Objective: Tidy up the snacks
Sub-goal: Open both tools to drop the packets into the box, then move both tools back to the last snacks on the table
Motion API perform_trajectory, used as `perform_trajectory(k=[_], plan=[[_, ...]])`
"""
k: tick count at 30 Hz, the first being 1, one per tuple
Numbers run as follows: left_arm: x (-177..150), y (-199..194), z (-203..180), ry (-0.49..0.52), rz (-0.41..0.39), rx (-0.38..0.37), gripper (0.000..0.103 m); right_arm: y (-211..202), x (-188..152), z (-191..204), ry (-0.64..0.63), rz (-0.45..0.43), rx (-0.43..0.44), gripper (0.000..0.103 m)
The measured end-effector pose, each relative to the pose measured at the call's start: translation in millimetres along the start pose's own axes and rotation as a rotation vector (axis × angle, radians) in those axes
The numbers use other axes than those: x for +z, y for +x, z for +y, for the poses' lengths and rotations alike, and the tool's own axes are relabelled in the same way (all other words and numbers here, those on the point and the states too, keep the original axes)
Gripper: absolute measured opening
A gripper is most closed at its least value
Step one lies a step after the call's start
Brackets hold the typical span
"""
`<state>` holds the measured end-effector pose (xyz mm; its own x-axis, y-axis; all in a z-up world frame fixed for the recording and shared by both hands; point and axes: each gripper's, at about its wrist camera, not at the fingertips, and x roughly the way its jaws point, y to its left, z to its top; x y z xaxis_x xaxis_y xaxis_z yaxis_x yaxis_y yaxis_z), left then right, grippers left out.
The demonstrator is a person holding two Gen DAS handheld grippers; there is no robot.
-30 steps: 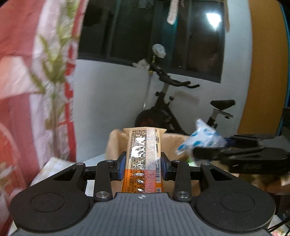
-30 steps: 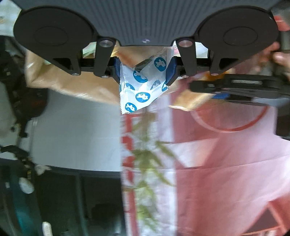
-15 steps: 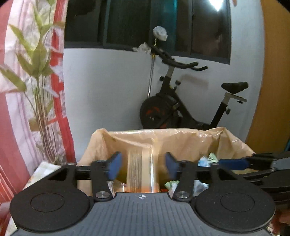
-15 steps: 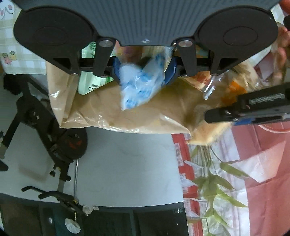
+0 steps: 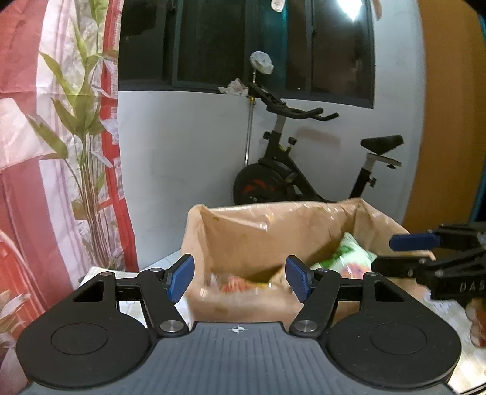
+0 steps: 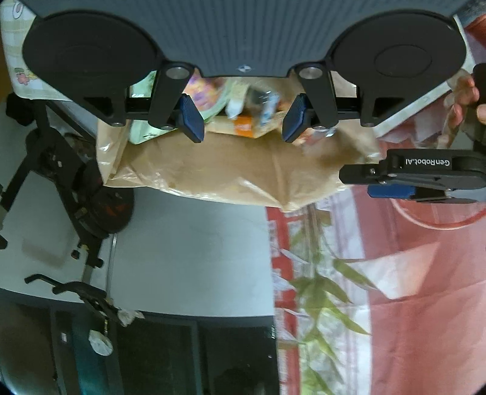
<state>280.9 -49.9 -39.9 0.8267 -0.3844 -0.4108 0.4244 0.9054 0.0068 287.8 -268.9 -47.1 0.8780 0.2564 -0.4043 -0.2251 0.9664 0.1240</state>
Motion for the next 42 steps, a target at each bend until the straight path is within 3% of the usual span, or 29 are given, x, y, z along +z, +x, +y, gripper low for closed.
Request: perform_trajectory(k=[8, 15, 22, 29, 37, 42], plan=[[-41.0, -38.4, 10.5, -0.015, 0.049, -0.046, 0.069, -44.3, -27.9, 32.4, 0.000, -0.025, 0.094, 0.061], [-72.6, -29.5, 15.5, -0.054, 0.119, -0.062, 0.068, -52.1, -70.9, 51.4, 0.005, 0.059, 0.149, 0.060], [-94.8, -15.8, 16.3, -0.077, 0.147, -0.072, 0.068, -26.9, -120.2, 52.7, 0.027, 0.201, 0.144, 0.060], [-106.6, -3.7, 20.4, -0.080, 0.169, -0.051, 0.066, 23.5, -148.9, 41.0, 0.011, 0.325, 0.127, 0.060], [-113.5, 1.9, 30.3, -0.099, 0.198, -0.035, 0.065, 54.6, -153.1, 53.3, -0.199, 0.335, 0.133, 0.059], [-119.5, 4.0, 29.3, -0.099, 0.212, -0.036, 0.065, 70.4, -152.9, 54.1, -0.229, 0.349, 0.135, 0.059]])
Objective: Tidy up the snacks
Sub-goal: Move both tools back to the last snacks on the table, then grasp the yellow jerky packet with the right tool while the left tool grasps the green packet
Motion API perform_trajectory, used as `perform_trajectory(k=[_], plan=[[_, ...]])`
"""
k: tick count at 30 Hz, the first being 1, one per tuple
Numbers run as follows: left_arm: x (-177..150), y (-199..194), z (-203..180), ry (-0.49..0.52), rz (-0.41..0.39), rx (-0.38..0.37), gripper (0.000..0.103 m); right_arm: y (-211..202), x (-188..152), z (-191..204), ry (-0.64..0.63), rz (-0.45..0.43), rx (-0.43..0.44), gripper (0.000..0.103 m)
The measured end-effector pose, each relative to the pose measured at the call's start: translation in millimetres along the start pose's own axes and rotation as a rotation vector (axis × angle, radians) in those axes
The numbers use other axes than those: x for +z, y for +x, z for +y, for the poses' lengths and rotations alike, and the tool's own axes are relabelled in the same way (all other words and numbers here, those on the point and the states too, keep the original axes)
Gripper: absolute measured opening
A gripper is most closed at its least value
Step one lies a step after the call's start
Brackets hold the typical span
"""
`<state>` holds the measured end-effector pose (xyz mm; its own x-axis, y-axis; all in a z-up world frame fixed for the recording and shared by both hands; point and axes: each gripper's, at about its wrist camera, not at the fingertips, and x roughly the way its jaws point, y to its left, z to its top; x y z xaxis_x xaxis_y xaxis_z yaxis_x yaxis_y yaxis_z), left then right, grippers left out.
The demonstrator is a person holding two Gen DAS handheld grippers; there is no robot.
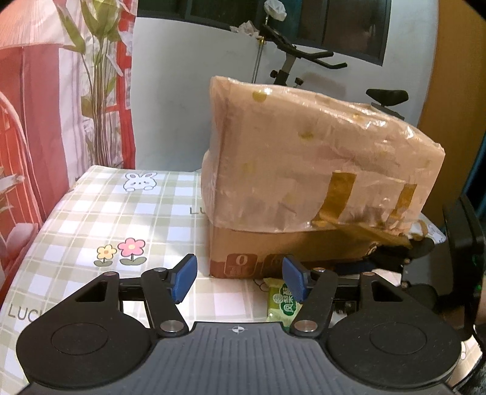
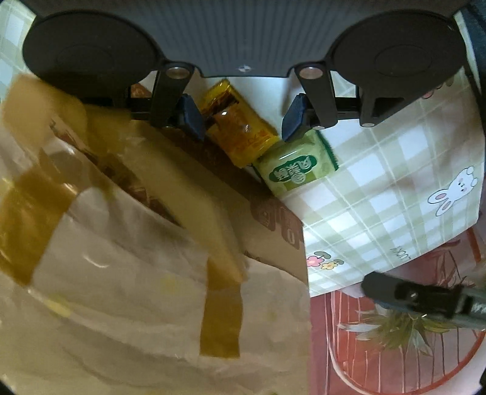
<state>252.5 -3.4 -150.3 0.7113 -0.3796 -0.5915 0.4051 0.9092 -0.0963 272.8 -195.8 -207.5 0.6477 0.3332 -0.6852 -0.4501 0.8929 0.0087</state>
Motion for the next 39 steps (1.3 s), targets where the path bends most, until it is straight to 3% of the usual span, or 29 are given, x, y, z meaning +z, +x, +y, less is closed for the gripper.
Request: perform_trajectory(k=[8, 13, 18, 20, 24, 30, 33, 35, 39], plan=[[-6.4, 6.0, -0.5, -0.002, 0.021, -0.008, 0.063, 11.1, -3.9, -9.7, 0.054, 0.030, 0.025, 0.059], [-9.7, 7.6, -0.2, -0.002, 0.028, -0.015, 0.063, 4.7, -8.4, -22.7, 0.207, 0.067, 0.042, 0.061], [-12.1, 12.1, 2.3, -0.014, 0.039, -0.014, 0.063, -8.6, -7.3, -24.4, 0.363, 0.132, 0.145, 0.061], [-12.7, 13.0, 1.7, -0.013, 0.041, -0.014, 0.062, -14.8, -5.4, -19.2, 0.326, 0.116, 0.143, 0.060], [-14.1, 13.2, -1.2, -0.003, 0.045, -0.021, 0.062, -16.6, -0.2, -5.8, 0.148, 0.054, 0.048, 0.061], [-17.0, 16.4, -1.7, -0.005, 0.061, -0.026, 0.062, 5.1, -0.8, 3.1, 0.086, 0.044, 0.044, 0.059], [-19.4, 21.4, -4.0, -0.001, 0.074, -0.046, 0.062, 10.9, -5.5, 5.5, 0.091, 0.036, 0.045, 0.051], [-22.1, 27.8, -8.6, 0.013, 0.090, -0.059, 0.062, 8.8, -10.7, 4.2, 0.098, 0.010, 0.032, 0.037], [-28.5, 44.7, -22.3, 0.057, 0.119, -0.071, 0.062, 0.9, -22.8, -8.7, 0.175, -0.033, 0.021, 0.036]])
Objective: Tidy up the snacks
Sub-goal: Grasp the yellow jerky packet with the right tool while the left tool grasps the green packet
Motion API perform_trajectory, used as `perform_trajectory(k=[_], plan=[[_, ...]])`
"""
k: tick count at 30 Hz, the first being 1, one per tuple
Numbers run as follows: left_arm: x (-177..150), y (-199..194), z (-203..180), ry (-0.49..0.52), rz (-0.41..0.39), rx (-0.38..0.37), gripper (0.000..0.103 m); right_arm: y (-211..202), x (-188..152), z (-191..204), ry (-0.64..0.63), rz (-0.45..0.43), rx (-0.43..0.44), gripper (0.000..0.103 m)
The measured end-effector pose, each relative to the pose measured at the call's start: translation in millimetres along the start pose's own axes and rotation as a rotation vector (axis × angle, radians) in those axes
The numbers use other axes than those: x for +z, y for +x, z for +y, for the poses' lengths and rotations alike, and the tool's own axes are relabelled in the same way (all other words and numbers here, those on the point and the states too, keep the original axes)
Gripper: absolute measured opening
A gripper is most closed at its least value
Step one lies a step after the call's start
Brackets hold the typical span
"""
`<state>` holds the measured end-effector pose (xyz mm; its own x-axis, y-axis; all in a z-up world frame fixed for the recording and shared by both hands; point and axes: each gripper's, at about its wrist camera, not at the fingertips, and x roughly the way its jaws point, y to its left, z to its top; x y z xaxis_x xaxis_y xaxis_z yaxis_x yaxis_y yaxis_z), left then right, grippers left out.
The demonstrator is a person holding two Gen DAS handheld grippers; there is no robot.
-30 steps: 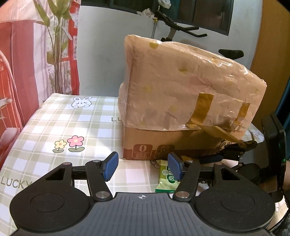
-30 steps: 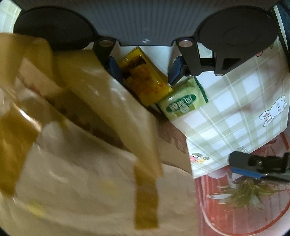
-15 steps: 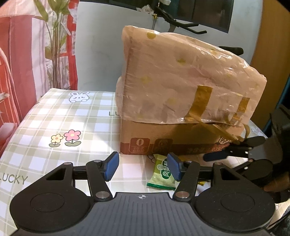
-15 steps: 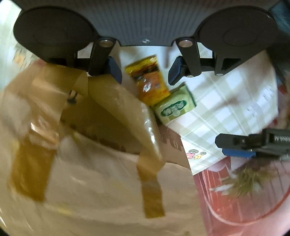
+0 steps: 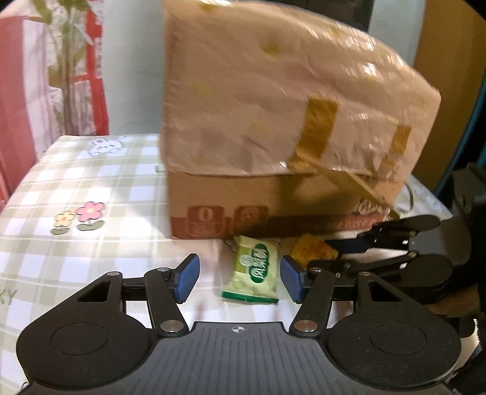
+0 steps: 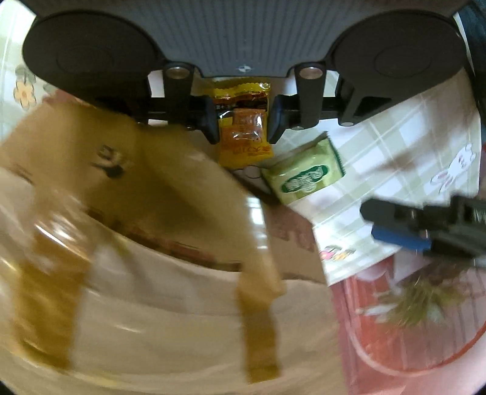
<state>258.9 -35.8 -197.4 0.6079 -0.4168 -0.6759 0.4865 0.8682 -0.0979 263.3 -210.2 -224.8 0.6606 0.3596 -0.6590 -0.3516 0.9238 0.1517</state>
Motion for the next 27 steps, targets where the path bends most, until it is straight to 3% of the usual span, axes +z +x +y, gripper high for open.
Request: perform_trajectory(k=[6, 12, 13, 15, 27], plan=[[-3.0, 30.2, -16.6, 0.049, 0.041, 0.021, 0.062, -5.4, -16.2, -1.8, 0.043, -0.084, -0.027, 0.036], [-5.7, 50.1, -22.1, 0.049, 0.054, 0.089, 0.061, -4.6, -18.2, -0.6, 0.042, -0.097, -0.039, 0.036], [-6.4, 52.1, -21.9, 0.039, 0.059, 0.093, 0.054, -4.3, -18.4, -0.3, 0.042, -0.099, -0.041, 0.036], [-7.6, 52.3, -24.8, 0.040, 0.054, 0.118, 0.042, -4.6, -19.6, 0.6, 0.029, -0.098, -0.051, 0.036], [-32.2, 22.3, -24.4, -0.069, 0.023, 0.140, 0.042, -2.3, -21.1, 3.9, 0.003, -0.100, -0.070, 0.036]])
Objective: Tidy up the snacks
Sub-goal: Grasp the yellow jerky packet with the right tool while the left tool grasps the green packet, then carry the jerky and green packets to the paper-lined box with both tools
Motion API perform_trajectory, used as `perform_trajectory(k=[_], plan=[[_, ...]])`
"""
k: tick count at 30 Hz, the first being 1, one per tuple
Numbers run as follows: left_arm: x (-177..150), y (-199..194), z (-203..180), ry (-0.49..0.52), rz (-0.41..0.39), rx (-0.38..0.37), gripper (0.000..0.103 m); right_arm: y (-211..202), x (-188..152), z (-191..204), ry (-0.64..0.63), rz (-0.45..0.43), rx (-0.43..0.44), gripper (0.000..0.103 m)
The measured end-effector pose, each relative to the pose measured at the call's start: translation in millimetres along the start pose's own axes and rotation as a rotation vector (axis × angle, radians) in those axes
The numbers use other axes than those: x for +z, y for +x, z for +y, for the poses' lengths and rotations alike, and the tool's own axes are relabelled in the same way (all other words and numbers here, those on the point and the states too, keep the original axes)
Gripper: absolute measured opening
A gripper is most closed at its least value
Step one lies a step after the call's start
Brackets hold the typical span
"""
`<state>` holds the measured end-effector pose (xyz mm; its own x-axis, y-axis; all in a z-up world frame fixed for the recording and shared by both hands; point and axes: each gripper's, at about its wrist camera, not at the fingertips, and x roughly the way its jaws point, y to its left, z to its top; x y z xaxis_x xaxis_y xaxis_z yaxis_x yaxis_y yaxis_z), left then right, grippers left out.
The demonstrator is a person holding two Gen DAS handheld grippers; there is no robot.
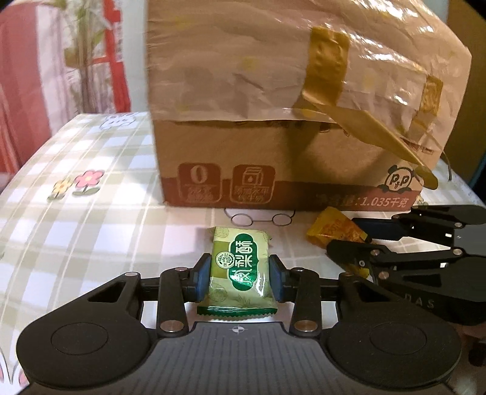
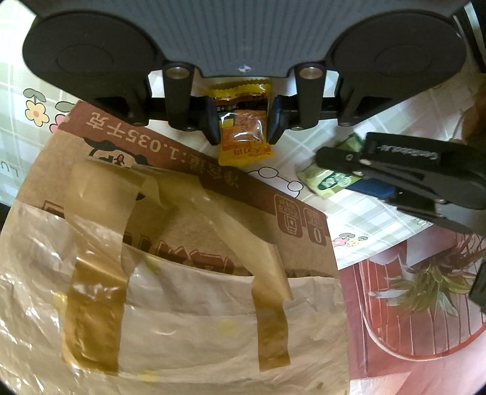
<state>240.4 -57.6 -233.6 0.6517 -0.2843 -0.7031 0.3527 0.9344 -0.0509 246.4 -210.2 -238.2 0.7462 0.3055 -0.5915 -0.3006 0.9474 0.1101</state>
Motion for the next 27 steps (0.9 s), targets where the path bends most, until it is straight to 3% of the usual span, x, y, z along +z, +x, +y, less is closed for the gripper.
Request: perform_trajectory(k=[14, 17, 21, 27], plan=[[-0.2, -52.9, 15.7, -0.069, -0.110, 0.025, 0.042, -4.7, 0.9, -3.7, 0.024, 0.000, 0.019, 0.034], [5.6, -64.3, 21.8, -0.082, -0.138, 0.021, 0.042, -18.4, 6.5, -1.4, 0.046, -0.029, 0.084, 0.034], [17.4, -77.6, 33.2, -0.109, -0.173, 0.015, 0.042, -41.6, 25.0, 11.6, -0.042, -0.081, 0.170, 0.034], [55.6, -111.2, 39.8, -0.123, -0.294, 0.020, 0.042, -82.5, 69.4, 22.2, -0.100, -0.217, 0.262, 0.034]])
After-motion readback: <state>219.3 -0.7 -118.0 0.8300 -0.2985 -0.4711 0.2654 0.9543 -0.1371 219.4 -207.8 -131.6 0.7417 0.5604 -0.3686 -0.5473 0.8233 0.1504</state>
